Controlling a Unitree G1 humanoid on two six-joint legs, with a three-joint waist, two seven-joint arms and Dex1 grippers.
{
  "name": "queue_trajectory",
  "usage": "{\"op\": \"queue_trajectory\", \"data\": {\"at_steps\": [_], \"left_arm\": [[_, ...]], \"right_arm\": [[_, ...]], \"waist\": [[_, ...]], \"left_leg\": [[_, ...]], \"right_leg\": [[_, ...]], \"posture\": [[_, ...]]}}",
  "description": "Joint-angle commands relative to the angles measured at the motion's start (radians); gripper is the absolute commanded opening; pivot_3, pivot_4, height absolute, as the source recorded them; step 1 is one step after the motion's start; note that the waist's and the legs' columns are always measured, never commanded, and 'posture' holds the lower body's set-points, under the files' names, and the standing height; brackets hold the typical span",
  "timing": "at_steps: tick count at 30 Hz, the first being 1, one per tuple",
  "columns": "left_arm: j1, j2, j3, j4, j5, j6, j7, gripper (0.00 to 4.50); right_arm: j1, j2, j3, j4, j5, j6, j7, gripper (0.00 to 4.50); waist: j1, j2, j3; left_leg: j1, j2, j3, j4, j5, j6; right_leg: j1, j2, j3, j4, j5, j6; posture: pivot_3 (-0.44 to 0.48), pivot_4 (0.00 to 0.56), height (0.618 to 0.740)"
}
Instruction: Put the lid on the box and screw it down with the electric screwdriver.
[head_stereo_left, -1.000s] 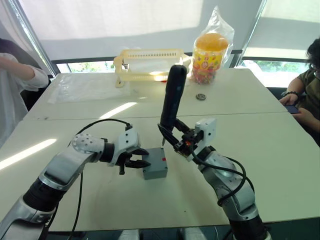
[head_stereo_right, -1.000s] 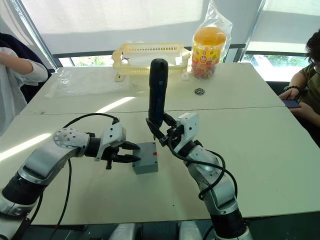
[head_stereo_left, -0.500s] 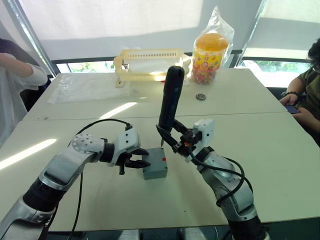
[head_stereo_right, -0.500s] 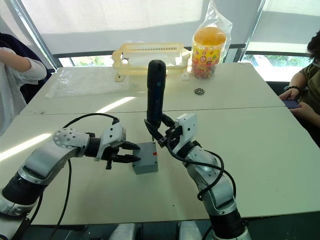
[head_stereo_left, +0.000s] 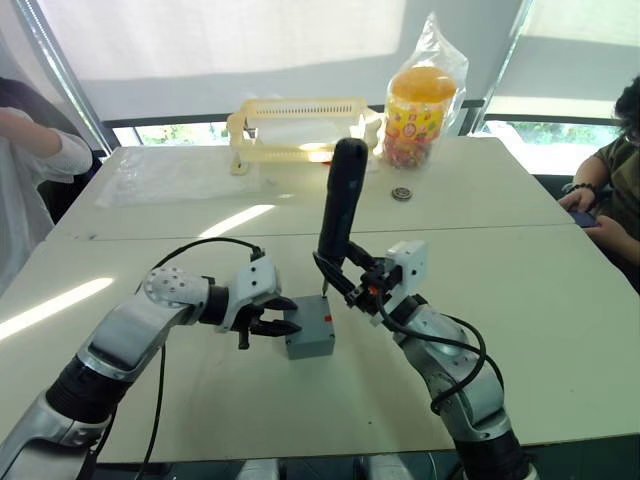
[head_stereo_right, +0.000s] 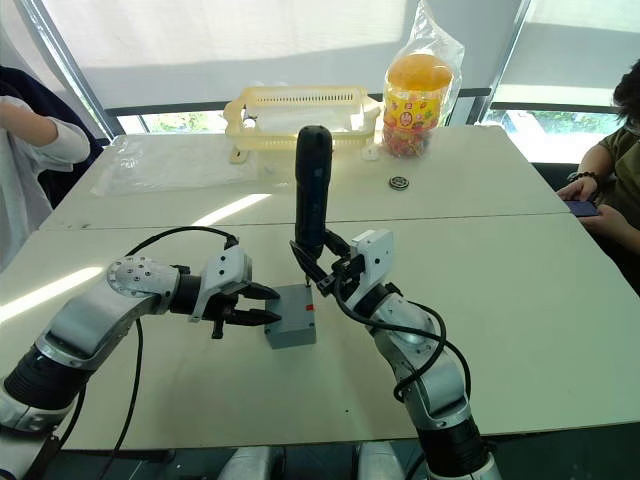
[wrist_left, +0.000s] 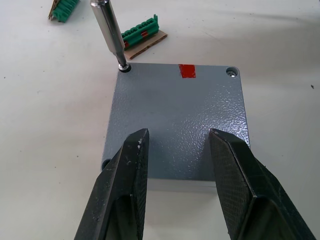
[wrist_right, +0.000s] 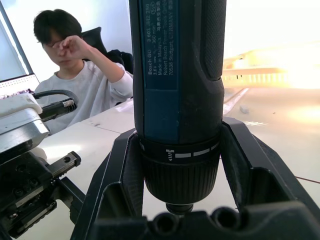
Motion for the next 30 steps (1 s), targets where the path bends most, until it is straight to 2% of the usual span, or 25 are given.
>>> {"op": "queue_trajectory", "data": {"at_steps": [1,12,22,30], "left_arm": [[0.012,0.013,-0.027,0.032,0.038,0.016,0.003,1.87],[0.005,0.012,-0.031,0.051,0.040,0.006,-0.004,1.87],[0.006,0.002,-0.033,0.052,0.043,0.006,-0.001,1.87],[0.008,0.003,-0.032,0.047,0.041,0.011,0.001,1.87]], "right_arm": [[-0.007,0.004,-0.002,-0.004,-0.012,-0.038,0.010,1.76],[0.001,-0.039,0.033,-0.002,-0.027,0.020,0.056,1.76],[-0.012,-0.038,0.059,0.053,-0.070,-0.010,0.077,1.76],[-0.016,-0.037,0.049,0.106,-0.080,-0.036,0.084,1.76]], "waist": [[0.000,0.000,0.000],[0.000,0.000,-0.003],[0.000,0.000,-0.003],[0.000,-0.001,-0.004]], "left_leg": [[0.000,0.000,0.000,0.000,0.000,0.000],[0.003,0.000,0.000,0.000,0.000,0.000],[0.012,0.000,0.000,-0.003,0.000,0.000],[0.013,0.000,0.000,-0.003,0.000,0.000]], "right_leg": [[0.000,0.000,0.000,0.000,0.000,0.000],[0.002,0.000,0.000,0.000,0.000,0.000],[0.011,0.000,0.000,-0.001,-0.002,-0.003],[0.012,0.000,0.000,-0.001,-0.002,-0.004]], "posture": [[0.000,0.150,0.740],[0.000,0.150,0.740],[0.000,0.150,0.740],[0.000,0.150,0.740]]}}
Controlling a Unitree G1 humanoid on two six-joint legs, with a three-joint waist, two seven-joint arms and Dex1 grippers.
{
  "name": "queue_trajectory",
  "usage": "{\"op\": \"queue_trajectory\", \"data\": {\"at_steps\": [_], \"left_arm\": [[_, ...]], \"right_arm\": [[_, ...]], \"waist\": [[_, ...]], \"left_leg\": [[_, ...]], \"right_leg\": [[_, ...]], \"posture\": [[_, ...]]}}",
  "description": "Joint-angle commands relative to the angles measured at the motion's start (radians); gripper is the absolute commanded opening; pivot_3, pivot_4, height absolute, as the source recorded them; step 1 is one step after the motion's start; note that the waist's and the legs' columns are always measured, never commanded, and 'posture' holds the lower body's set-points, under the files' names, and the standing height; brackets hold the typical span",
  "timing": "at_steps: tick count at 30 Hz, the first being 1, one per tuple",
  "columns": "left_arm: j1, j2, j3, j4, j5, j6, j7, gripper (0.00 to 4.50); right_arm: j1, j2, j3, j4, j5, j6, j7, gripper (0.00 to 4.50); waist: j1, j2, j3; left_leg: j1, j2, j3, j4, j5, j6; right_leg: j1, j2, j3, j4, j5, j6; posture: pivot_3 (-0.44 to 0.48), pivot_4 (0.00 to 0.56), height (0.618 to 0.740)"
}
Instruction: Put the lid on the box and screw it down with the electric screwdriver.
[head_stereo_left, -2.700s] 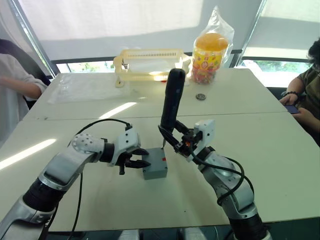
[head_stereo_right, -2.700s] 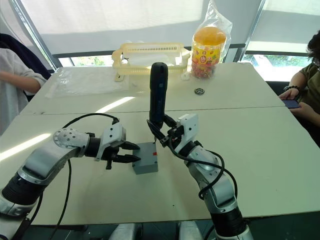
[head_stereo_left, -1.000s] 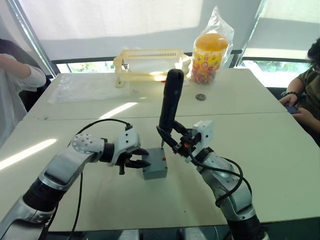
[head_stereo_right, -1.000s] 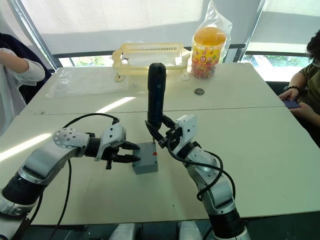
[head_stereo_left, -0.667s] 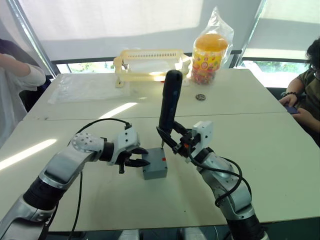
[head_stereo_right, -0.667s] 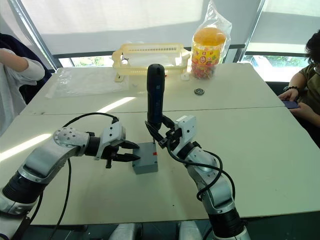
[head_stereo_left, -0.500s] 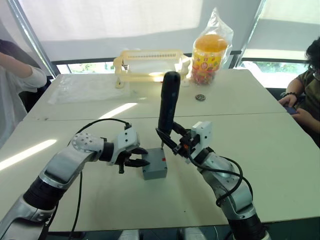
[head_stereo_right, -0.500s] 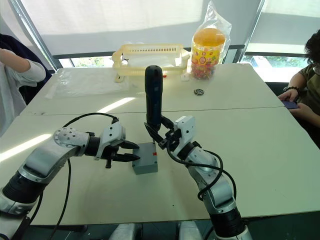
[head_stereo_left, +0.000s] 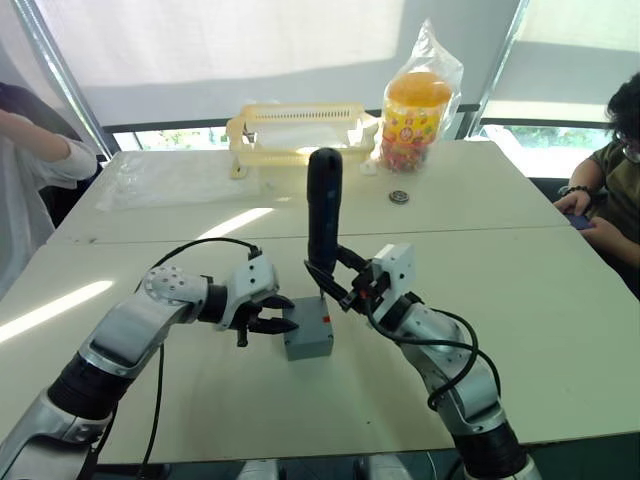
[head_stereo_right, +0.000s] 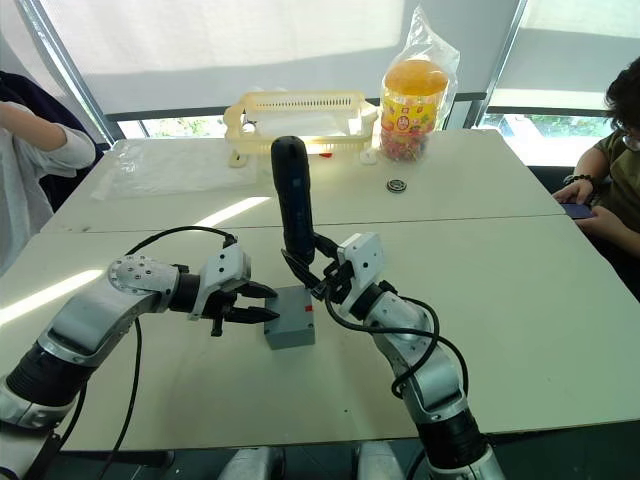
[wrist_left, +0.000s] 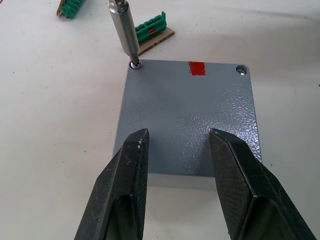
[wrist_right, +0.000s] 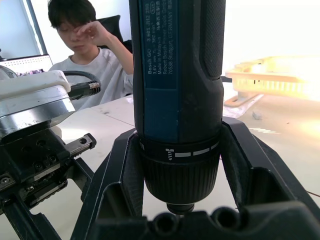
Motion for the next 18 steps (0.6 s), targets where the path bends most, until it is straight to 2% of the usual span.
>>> {"op": "queue_trajectory", "data": {"at_steps": [1,18], "left_arm": [[0.017,0.007,-0.029,0.008,0.031,0.014,0.002,1.87],[0.019,0.011,-0.027,-0.003,0.030,0.022,0.000,1.87]], "right_arm": [[0.017,-0.001,0.006,0.048,-0.013,0.012,0.006,1.76],[0.058,-0.008,0.031,0.088,-0.035,-0.029,0.027,1.76]], "waist": [[0.000,0.000,0.000],[0.000,-0.001,-0.002]], "left_leg": [[0.000,0.000,0.000,0.000,0.000,0.000],[0.000,0.000,0.000,0.000,0.000,0.000]], "right_leg": [[0.000,0.000,0.000,0.000,0.000,0.000],[0.000,0.000,0.000,0.000,0.000,0.000]], "posture": [[0.000,0.150,0.740],[0.000,0.150,0.740]]}}
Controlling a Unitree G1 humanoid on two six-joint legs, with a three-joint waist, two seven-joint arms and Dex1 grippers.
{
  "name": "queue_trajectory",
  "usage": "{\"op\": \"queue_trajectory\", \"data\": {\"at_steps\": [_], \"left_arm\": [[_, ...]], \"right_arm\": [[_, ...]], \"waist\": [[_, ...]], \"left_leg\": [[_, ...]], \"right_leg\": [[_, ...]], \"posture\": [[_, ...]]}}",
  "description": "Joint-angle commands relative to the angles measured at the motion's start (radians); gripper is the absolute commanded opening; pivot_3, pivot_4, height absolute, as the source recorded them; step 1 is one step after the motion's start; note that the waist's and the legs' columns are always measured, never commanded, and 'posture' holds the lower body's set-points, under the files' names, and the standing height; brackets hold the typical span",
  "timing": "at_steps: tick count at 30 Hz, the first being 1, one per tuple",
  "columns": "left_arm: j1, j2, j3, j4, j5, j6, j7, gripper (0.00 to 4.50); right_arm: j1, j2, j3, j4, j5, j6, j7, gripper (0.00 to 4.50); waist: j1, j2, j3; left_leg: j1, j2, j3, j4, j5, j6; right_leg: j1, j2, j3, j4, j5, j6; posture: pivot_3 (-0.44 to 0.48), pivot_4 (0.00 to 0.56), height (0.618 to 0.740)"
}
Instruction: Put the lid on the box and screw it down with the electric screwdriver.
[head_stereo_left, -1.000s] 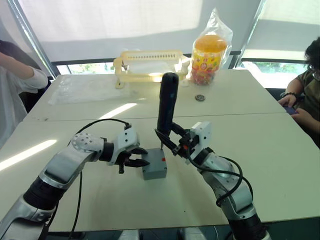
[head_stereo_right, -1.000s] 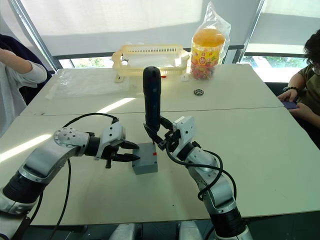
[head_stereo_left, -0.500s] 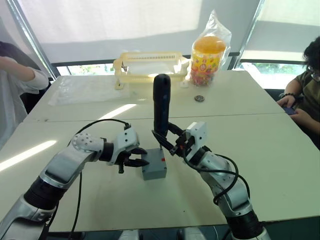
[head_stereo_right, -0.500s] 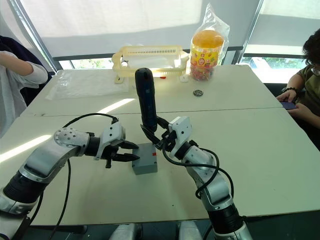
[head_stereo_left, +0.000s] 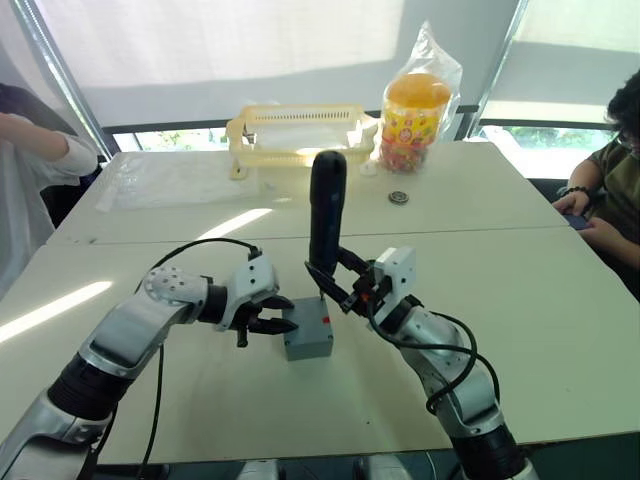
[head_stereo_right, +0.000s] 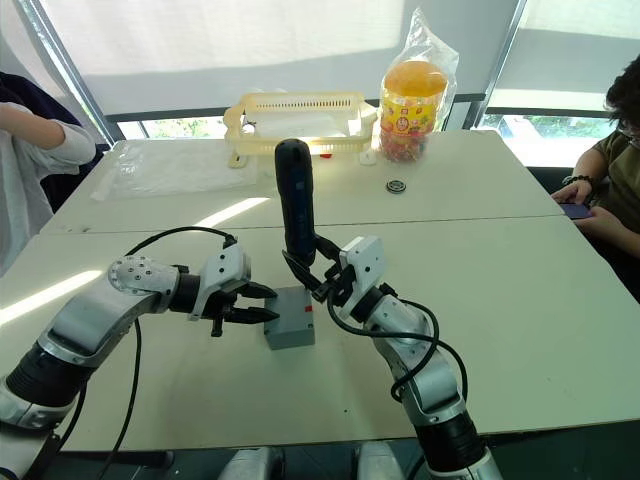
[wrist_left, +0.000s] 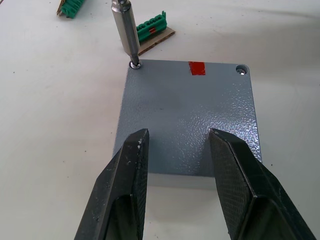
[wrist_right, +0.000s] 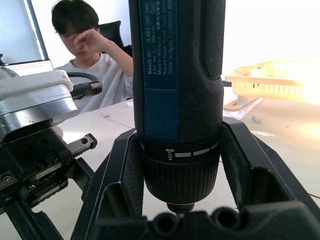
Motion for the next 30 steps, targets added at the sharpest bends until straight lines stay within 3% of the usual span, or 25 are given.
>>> {"op": "queue_trajectory", "data": {"at_steps": [1,30], "left_arm": [[0.017,0.011,-0.027,0.001,0.026,0.017,-0.002,1.87],[0.013,0.005,-0.025,-0.003,0.026,0.034,-0.006,1.87]], "right_arm": [[0.037,-0.017,0.032,0.068,-0.034,0.021,0.015,1.76],[0.059,-0.030,0.024,0.108,-0.056,0.009,0.025,1.76]], "waist": [[0.000,0.000,0.000],[0.000,-0.001,-0.010]], "left_leg": [[0.000,0.000,0.000,0.000,0.000,0.000],[0.000,0.000,0.000,-0.002,0.000,0.000]], "right_leg": [[0.000,0.000,0.000,0.000,0.000,0.000],[0.001,0.000,0.000,-0.002,-0.002,-0.001]], "posture": [[0.000,0.150,0.740],[0.000,0.150,0.740]]}}
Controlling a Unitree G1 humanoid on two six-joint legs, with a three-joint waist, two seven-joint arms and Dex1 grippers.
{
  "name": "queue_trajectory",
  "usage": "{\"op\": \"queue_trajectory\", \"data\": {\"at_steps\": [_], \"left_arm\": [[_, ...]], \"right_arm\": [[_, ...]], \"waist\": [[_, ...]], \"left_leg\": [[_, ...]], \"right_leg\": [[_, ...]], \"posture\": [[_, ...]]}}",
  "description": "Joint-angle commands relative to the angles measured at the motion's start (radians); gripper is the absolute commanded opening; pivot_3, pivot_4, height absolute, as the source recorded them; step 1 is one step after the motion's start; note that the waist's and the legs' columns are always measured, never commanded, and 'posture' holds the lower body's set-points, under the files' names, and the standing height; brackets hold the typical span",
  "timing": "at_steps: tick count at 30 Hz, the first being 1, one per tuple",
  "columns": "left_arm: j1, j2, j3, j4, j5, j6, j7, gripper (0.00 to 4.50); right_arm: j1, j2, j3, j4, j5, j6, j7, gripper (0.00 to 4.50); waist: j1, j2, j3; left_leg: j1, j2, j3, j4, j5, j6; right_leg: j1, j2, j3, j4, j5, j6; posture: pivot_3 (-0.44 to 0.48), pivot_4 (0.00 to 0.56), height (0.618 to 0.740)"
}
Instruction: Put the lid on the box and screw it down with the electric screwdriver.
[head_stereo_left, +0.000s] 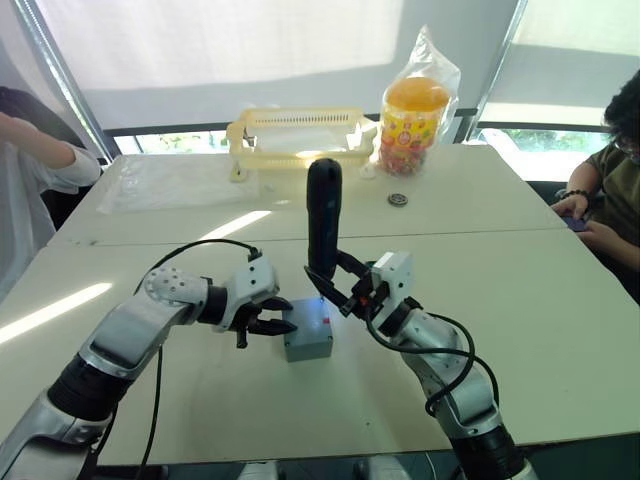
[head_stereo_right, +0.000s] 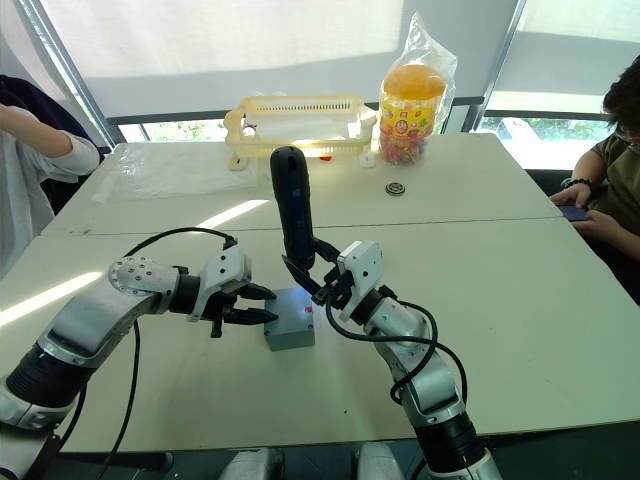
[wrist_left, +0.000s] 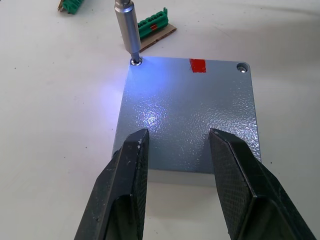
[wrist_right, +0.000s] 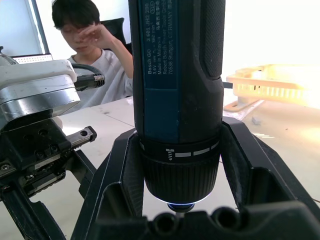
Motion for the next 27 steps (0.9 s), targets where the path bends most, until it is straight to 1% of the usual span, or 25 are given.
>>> {"op": "queue_trajectory", "data": {"at_steps": [1,15,20,23,25,27], "left_arm": [[0.012,0.005,-0.023,0.003,0.018,0.010,-0.003,1.87],[0.014,0.002,-0.021,0.003,0.013,0.016,-0.003,1.87],[0.020,-0.005,-0.025,0.002,0.014,0.013,0.000,1.87],[0.024,-0.008,-0.025,0.001,0.015,0.010,0.002,1.87],[0.027,-0.007,-0.020,0.002,0.013,0.007,0.002,1.87],[0.030,-0.006,-0.014,0.003,0.011,0.004,0.002,1.87]], "right_arm": [[0.044,-0.025,0.017,0.079,-0.028,0.049,0.009,1.76],[0.029,-0.025,-0.001,0.060,-0.021,0.053,0.007,1.76],[-0.002,-0.020,-0.022,-0.005,-0.008,0.071,-0.010,1.76],[-0.076,-0.024,-0.073,-0.149,0.065,0.184,-0.029,1.76],[-0.148,-0.034,-0.127,-0.253,0.144,0.299,-0.051,1.76],[-0.199,-0.040,-0.174,-0.309,0.210,0.382,-0.072,1.76]], "waist": [[0.000,0.000,0.000],[0.000,0.000,0.000],[0.001,0.000,0.000],[0.001,0.001,0.000],[0.003,0.001,0.002],[0.004,0.001,0.002]], "left_leg": [[0.000,0.000,0.000,0.000,0.000,0.000],[0.000,0.000,0.000,-0.003,0.000,0.000],[0.000,0.000,0.000,-0.003,0.000,0.000],[0.000,0.000,0.000,-0.003,0.000,0.000],[-0.001,0.000,0.000,-0.003,0.000,0.000],[-0.003,0.000,0.000,-0.003,0.000,0.000]], "right_leg": [[0.000,0.000,0.000,0.000,0.000,0.000],[0.000,0.000,0.000,-0.002,0.000,-0.001],[0.000,0.000,0.000,-0.003,0.000,-0.001],[0.000,0.000,0.000,-0.003,0.000,-0.001],[-0.001,-0.001,0.000,-0.003,0.000,-0.001],[-0.003,-0.001,0.000,-0.003,0.000,-0.001]], "posture": [[0.000,0.150,0.740],[0.000,0.150,0.740],[0.000,0.150,0.740],[0.000,0.150,0.740],[0.000,0.150,0.740],[0.000,0.150,0.740]]}}
